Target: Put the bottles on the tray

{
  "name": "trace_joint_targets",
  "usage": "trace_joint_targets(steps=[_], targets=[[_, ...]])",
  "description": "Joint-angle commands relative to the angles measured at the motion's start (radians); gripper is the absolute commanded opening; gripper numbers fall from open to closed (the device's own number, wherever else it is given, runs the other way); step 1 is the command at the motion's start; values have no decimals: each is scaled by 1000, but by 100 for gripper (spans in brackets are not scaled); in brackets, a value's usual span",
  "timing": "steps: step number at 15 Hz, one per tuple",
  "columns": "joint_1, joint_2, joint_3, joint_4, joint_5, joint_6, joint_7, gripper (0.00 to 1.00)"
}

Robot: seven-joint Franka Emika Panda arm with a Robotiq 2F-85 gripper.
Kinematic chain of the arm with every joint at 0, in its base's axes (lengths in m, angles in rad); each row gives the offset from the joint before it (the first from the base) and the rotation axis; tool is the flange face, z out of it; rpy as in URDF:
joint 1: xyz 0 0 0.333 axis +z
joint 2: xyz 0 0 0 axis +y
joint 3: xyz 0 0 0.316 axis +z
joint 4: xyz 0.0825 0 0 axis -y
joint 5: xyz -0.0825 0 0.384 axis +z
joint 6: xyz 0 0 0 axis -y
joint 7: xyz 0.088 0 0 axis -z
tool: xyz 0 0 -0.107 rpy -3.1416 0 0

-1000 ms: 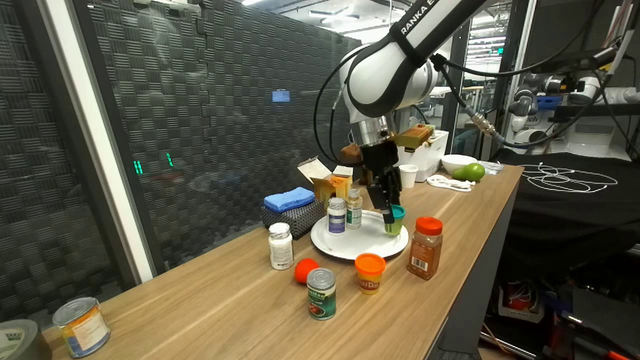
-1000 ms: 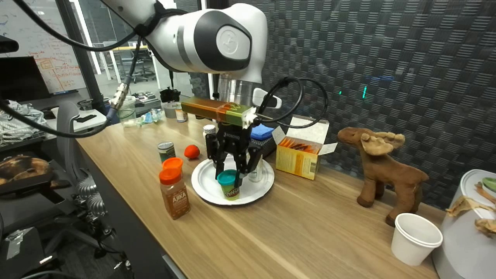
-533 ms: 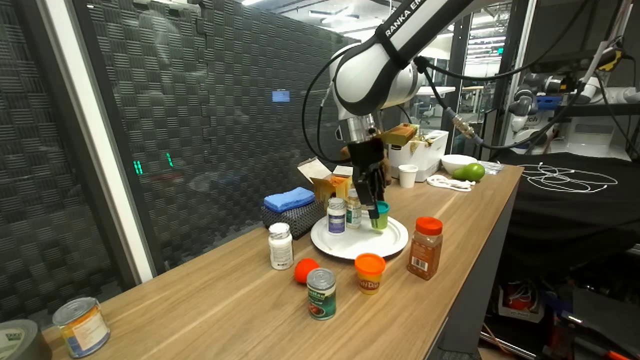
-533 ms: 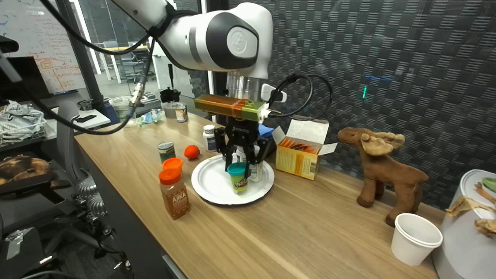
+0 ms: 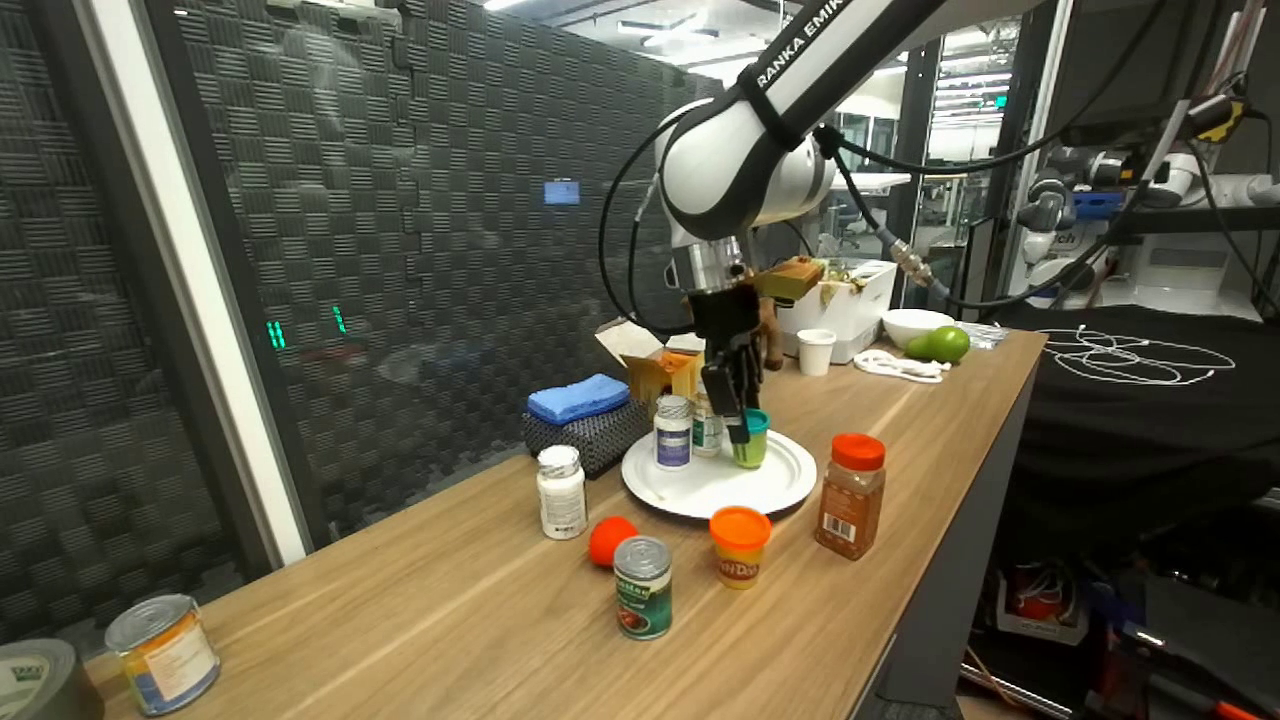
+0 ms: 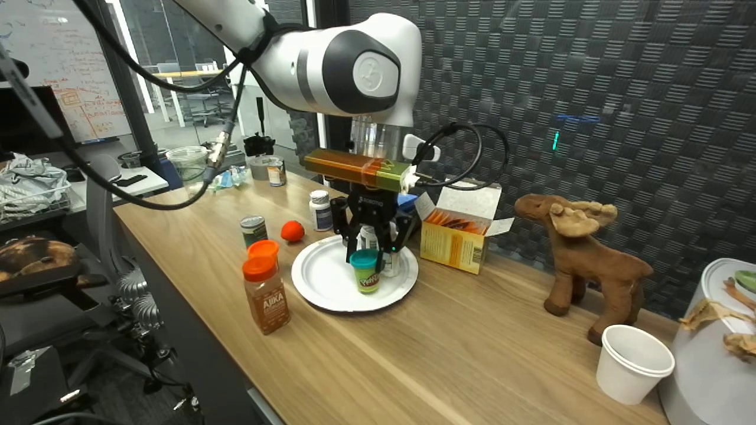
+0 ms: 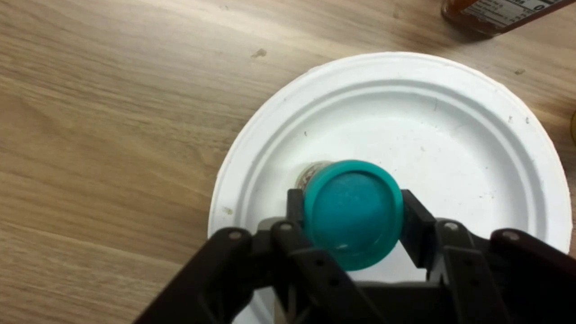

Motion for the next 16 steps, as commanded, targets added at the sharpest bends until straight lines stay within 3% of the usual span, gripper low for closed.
trace_joint_targets(steps=[1, 9, 10, 11, 12, 15, 16], targets=[[-15, 24, 11, 32, 12, 18, -21, 28], [-30, 19, 12, 25, 20, 76, -29, 28], [-32, 15, 12, 21, 19, 74, -33, 37], [-35, 11, 14, 16, 23, 68, -41, 78], [-35, 1, 13, 4, 19, 72, -44, 78], [-39, -37, 13, -32, 19, 62, -57, 98], [-38, -55, 11, -49, 16, 66, -53, 100]])
